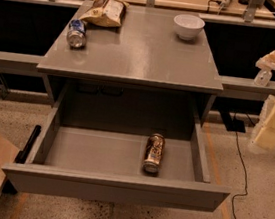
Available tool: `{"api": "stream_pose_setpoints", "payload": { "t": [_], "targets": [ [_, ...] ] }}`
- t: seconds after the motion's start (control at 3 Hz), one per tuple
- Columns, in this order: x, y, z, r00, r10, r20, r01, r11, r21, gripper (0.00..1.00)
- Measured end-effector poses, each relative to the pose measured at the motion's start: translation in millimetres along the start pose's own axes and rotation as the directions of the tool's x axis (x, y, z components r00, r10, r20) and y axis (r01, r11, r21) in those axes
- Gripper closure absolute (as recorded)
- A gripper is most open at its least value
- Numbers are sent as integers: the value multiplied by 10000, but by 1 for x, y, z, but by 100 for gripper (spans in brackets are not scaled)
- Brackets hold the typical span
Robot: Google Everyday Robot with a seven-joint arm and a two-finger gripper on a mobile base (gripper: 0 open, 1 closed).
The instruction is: Pick orange can from top drawer and place on counter
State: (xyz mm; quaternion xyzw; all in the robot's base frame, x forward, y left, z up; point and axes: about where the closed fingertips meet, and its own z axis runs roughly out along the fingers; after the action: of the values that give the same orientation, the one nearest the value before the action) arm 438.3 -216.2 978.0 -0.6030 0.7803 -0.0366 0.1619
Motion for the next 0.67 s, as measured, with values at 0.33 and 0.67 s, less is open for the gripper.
{"api": "stream_pose_setpoints", "payload": {
  "t": [0.33, 0.67],
  "targets": [
    [-2, -1, 0, 9999, 66, 85, -67, 9999, 124, 0],
    [-2, -1, 0, 9999, 73, 88, -74, 9999, 129, 0]
  ]
}}
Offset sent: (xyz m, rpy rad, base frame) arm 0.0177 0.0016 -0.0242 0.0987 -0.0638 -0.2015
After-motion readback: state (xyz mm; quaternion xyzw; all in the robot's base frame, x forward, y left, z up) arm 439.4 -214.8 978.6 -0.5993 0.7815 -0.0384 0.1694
